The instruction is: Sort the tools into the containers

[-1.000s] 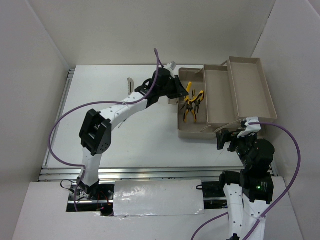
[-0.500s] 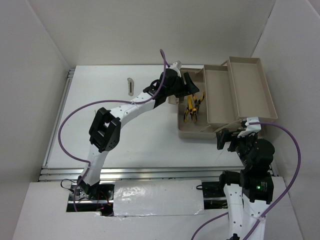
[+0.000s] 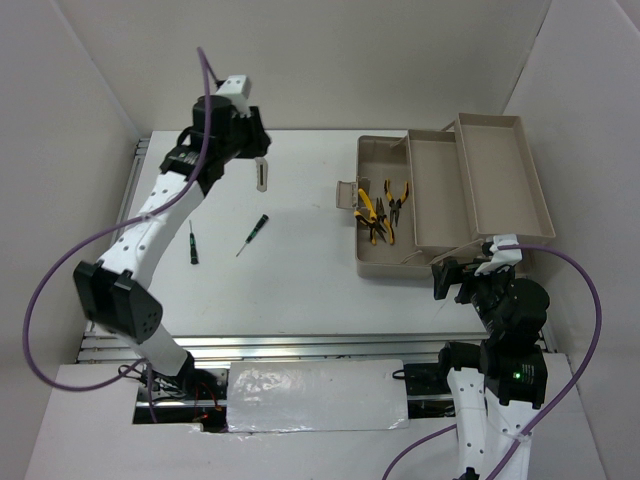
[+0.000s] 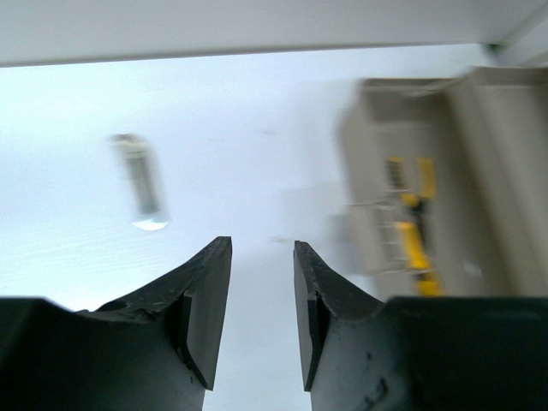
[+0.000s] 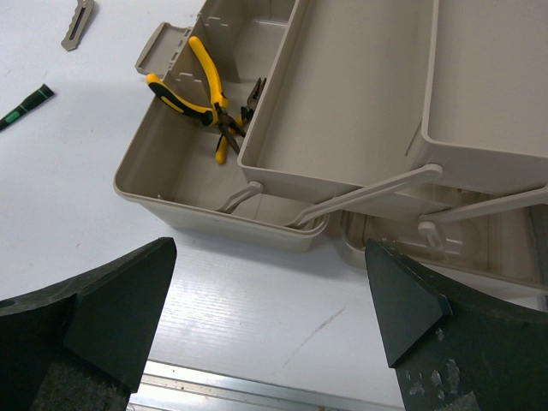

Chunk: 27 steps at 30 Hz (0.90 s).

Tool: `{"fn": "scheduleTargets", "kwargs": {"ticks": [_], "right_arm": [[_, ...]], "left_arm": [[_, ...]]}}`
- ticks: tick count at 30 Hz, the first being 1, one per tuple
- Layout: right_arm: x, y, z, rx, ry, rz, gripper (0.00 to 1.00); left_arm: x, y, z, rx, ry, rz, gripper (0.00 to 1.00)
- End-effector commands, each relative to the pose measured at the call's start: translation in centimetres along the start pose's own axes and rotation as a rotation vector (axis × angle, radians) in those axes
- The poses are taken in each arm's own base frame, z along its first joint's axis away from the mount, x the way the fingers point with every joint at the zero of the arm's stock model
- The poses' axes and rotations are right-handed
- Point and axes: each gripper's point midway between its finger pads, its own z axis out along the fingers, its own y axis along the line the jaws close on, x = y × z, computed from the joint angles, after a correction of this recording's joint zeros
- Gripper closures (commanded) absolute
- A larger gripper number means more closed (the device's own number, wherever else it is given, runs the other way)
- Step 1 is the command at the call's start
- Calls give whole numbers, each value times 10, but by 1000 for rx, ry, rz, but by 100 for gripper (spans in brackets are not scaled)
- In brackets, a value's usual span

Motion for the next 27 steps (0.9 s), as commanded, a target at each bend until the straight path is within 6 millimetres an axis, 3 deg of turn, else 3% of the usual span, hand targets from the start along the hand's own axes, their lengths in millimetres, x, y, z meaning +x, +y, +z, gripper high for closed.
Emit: {"fn": "scheduleTargets", "kwargs": {"ticks": [1, 3, 6, 8, 9, 10, 11, 12, 13, 14, 19, 21, 24, 26, 27], "right_arm": [[-12, 2, 1, -12, -52, -21, 0], [-12, 2, 1, -17, -50, -20, 0], [-16, 7, 2, -44, -56, -21, 4], [-24, 23, 1, -146, -65, -53, 17], [-32, 26, 3, -167, -80, -49, 23], [-53, 31, 1, -190, -124, -56, 26], [-54, 37, 14, -254, -67, -29, 32], [-70, 42, 13, -292, -73, -42, 34], [-69, 44, 20, -324, -31, -30, 37], [-67, 43, 36, -352, 21, -13, 41], [-83, 41, 81, -357, 58, -51, 46], [-84, 51, 95, -364, 86, -99, 47], [-67, 60, 130, -364, 187, -192, 46], [-60, 69, 143, -376, 244, -229, 46], [-66, 73, 146, -380, 252, -244, 47]], "left_arm": [[72, 77, -31, -177, 229, 235, 52], [91, 78, -43, -89, 263, 234, 47], [95, 43, -48, 55, 256, 307, 44], [101, 12, -50, 153, 288, 327, 45], [104, 5, -51, 183, 305, 330, 45], [106, -2, -52, 210, 315, 334, 45], [106, -10, -54, 257, 322, 346, 45], [115, -20, -61, 357, 356, 367, 44], [115, -22, -65, 386, 356, 359, 43], [112, -17, -66, 393, 351, 342, 40], [111, 2, -80, 406, 346, 282, 34], [112, 11, -84, 391, 342, 270, 32], [113, 21, -89, 393, 353, 259, 28], [115, 27, -91, 392, 367, 240, 21], [117, 29, -91, 394, 372, 236, 18]]}}
